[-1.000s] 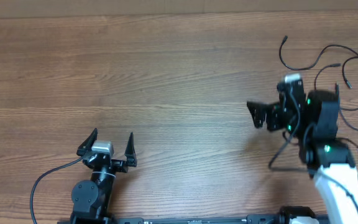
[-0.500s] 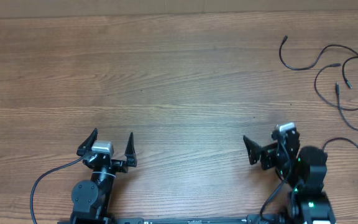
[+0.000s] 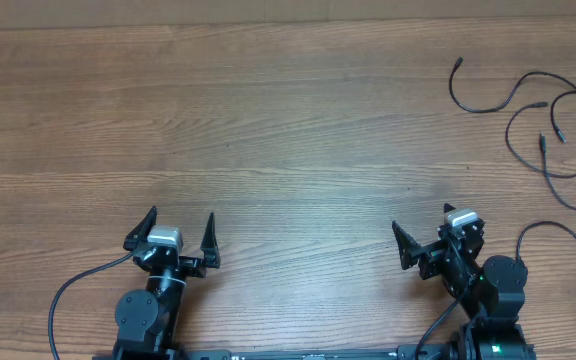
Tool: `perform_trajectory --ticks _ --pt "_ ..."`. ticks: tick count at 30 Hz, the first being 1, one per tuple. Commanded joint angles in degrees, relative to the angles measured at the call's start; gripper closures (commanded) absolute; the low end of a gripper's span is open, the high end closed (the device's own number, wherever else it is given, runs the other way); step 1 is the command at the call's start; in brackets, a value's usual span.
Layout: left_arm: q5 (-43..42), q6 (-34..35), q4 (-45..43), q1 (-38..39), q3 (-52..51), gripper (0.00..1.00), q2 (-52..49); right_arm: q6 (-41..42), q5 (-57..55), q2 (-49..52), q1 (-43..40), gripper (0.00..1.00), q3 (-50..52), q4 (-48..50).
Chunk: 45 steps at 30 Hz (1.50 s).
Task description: Untangle cables
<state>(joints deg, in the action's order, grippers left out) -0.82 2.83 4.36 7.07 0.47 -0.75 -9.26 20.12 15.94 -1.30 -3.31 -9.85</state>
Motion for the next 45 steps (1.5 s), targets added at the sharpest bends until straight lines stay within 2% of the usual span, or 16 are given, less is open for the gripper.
perform_trajectory --ticks 1,10,30,35,45 --pt "-0.07 -0.26 0.09 -0.31 -0.2 0.0 0.55 0.17 -0.15 -2.47 0.07 0.0 0.15 0.22" --pt "-0.07 -0.26 0.09 -0.31 -0.2 0.0 0.55 0.13 -1.25 -15.91 0.04 0.0 0.15 0.42" --pt "-0.07 -0.26 0.09 -0.31 -0.2 0.0 0.55 0.66 -1.79 -15.78 0.52 0.0 0.37 0.63" --pt "-0.07 -0.26 0.09 -0.31 -0.2 0.0 0.55 5.2 -6.97 -15.78 1.68 0.0 0.37 0.57" --pt "-0.07 -0.26 0.09 -0.31 -0.2 0.01 0.55 5.14 -8.74 -15.78 1.99 0.0 0.37 0.31"
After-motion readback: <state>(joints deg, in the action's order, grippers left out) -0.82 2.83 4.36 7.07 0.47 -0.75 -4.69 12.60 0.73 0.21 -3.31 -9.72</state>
